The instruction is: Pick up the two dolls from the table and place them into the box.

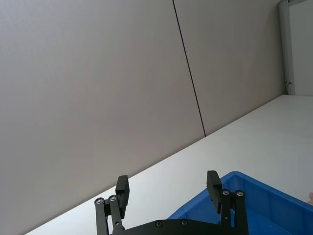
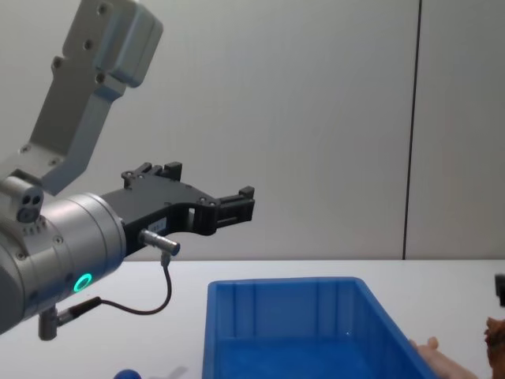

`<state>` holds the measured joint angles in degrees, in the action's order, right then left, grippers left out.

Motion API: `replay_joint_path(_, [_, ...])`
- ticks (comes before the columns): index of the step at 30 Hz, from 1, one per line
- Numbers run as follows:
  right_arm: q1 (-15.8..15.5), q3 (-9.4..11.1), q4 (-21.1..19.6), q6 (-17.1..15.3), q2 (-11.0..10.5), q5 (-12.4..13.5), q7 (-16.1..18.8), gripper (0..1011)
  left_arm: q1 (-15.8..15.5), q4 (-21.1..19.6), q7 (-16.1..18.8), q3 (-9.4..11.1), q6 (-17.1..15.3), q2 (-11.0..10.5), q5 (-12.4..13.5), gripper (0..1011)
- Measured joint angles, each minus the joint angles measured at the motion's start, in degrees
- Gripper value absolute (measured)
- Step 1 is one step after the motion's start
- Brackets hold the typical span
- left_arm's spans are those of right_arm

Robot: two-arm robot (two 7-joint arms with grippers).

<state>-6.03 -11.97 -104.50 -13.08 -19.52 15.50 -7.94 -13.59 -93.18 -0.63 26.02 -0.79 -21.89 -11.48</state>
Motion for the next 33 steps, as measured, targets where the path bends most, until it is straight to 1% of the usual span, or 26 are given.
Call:
replay_joint_path(8, [-0.37,-0.03,1.92,-0.96,0.37,-0.42,0.01,1001,0.00,0.00,0.00,0.00,0.00,0.00,0.00,1001])
replay_joint_path(22, [0.12,-0.48,6.10,-1.31,1.51,-1.36,2.46,1001,0.00,0.00,0.00,0.00,0.00,0.00,0.00,1001])
replay_joint_path(24, [0.17,-0.51,6.44,-1.37,1.61,-1.42,2.62,965,0.00,0.00,0.00,0.00,0.00,0.00,0.00,1001])
replay_joint_path(25, [0.25,-0.54,6.79,-1.51,1.72,-1.47,2.76,927,0.00,0.00,0.00,0.00,0.00,0.00,0.00,1001])
replay_joint_path(26, [0.29,-0.54,6.95,-1.58,1.77,-1.48,2.80,927,0.00,0.00,0.00,0.00,0.00,0.00,0.00,1001])
replay_joint_path(29, [0.42,-0.55,7.67,-2.06,2.01,-1.48,2.88,832,0.00,0.00,0.00,0.00,0.00,0.00,0.00,1001])
replay_joint_path(31, [0.48,-0.55,7.98,-2.29,2.12,-1.48,2.88,797,0.00,0.00,0.00,0.00,0.00,0.00,0.00,1001])
replay_joint_path(32, [0.51,-0.55,8.30,-2.49,2.24,-1.47,2.88,763,0.00,0.00,0.00,0.00,0.00,0.00,0.00,1001])
replay_joint_path(33, [0.55,-0.55,8.50,-2.59,2.31,-1.44,2.87,706,0.00,0.00,0.00,0.00,0.00,0.00,0.00,1001])
